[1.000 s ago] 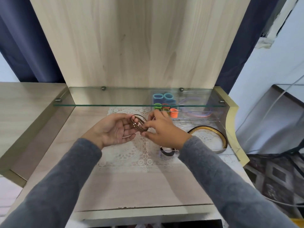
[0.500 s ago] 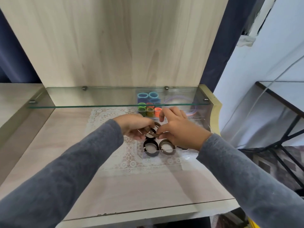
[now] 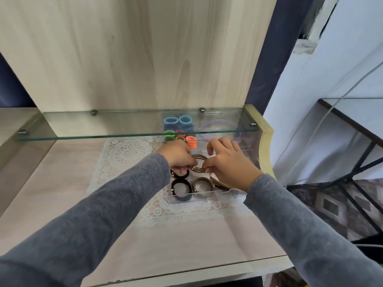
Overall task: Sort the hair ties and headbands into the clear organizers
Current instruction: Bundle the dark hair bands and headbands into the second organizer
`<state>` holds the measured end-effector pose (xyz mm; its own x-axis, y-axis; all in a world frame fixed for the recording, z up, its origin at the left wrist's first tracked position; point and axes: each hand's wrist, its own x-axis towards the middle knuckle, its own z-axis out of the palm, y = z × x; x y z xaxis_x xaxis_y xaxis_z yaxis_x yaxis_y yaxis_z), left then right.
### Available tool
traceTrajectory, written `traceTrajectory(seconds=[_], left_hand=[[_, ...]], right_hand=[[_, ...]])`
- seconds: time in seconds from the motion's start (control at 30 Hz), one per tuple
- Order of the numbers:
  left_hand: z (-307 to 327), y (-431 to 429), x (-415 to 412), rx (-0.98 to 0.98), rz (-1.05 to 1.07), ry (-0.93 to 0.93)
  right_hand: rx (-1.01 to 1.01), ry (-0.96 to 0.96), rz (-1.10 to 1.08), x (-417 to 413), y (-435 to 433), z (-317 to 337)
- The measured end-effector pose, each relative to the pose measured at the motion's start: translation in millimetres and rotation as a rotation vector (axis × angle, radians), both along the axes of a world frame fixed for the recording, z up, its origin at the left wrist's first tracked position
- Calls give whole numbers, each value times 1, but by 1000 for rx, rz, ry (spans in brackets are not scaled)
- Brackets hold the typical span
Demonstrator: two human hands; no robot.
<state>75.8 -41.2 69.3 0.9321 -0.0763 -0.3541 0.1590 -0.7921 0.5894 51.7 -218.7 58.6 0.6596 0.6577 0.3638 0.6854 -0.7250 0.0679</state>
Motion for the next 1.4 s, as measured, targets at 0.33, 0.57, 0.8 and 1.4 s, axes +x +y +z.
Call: traceTrajectory(seconds=[0.33, 0.57, 0.8, 1.4], left_hand=[[-9, -2, 6, 3, 48, -43], [-4, -3, -2, -151, 160, -10], [-5, 12, -14, 209, -9, -220], [-10, 24, -44, 593, -253, -524]], right_hand=[[30, 34, -52, 5, 4, -17], [9, 71, -88, 8, 9, -23], [-9, 107, -89, 10, 11, -24], [-196, 202, -142, 7, 13, -9]])
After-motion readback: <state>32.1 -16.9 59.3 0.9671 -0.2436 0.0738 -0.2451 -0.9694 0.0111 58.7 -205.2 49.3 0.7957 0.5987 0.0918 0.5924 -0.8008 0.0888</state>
